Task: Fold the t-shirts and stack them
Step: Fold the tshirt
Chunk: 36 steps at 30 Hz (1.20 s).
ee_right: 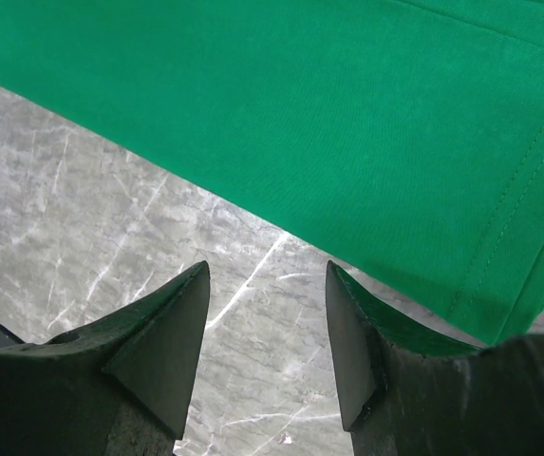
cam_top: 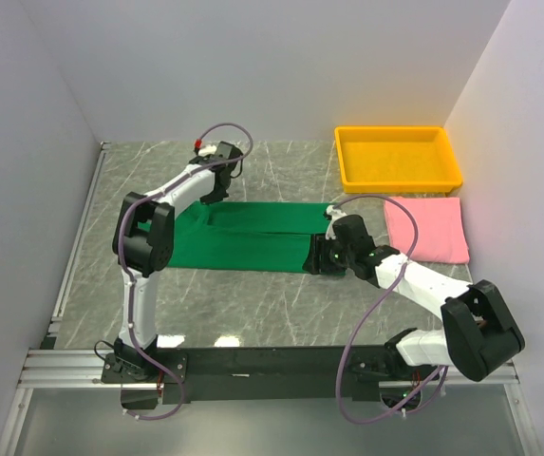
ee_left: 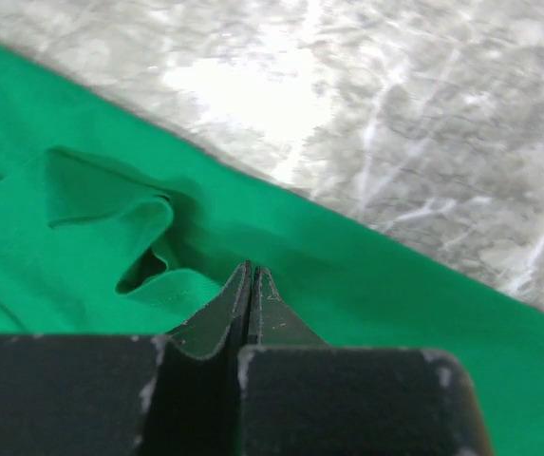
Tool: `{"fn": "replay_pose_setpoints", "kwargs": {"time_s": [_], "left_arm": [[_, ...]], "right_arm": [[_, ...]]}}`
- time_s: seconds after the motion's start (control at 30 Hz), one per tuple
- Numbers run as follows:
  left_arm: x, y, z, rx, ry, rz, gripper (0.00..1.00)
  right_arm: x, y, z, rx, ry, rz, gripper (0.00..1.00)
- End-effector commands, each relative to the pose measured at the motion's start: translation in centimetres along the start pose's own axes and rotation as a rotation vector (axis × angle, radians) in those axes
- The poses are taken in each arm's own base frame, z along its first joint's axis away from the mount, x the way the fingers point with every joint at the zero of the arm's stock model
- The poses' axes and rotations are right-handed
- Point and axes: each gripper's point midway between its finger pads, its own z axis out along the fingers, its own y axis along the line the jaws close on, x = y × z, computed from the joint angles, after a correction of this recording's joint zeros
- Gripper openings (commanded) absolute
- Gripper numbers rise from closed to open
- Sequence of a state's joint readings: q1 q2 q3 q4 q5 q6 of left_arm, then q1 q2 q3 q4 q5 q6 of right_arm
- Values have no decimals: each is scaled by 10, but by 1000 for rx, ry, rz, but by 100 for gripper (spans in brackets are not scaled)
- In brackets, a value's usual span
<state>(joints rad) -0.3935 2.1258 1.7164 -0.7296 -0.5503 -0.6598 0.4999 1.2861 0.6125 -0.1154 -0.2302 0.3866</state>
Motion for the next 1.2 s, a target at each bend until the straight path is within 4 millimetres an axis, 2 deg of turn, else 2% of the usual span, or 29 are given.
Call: {"fn": "replay_pose_setpoints", "kwargs": {"time_s": [0.0,0.13,0.17,0.3,0.37,0.47,0.5,0.53,0.63,0.7,0.9,1.17], "left_arm": [[-11,-17,2,37,-56,14,4],[-16,-20,2,38,-77,7,18],[-18,-20,1,40,-87,2,25],[-36,-19,-13,66,-134,-28,38],[-44,-16,-23,78,-152,-59,48],[-48,-2,-27,91,-157,-98,56],[-56,9,-24,88,-166,-129,56],[-50,14,-19,95,-141,-127,56],[-50,33,0,95,-100,-130,48],[-51,44,14,89,-85,-128,46],[-60,61,48,69,-52,-120,41],[-69,58,69,73,-42,-113,43]], "right_arm": [[4,-1,4,-2,1,-16,59],[4,-2,4,3,9,-18,59],[4,-1,3,1,8,-20,59],[2,0,2,-2,6,-21,59],[2,1,2,-6,8,-22,58],[2,3,1,-10,10,-27,58],[0,3,1,-10,7,-29,58],[1,4,0,-12,10,-30,58],[2,4,1,-13,11,-35,58],[2,5,1,-17,11,-32,58],[5,6,2,-19,23,-41,58],[8,4,3,-13,33,-41,58]]}}
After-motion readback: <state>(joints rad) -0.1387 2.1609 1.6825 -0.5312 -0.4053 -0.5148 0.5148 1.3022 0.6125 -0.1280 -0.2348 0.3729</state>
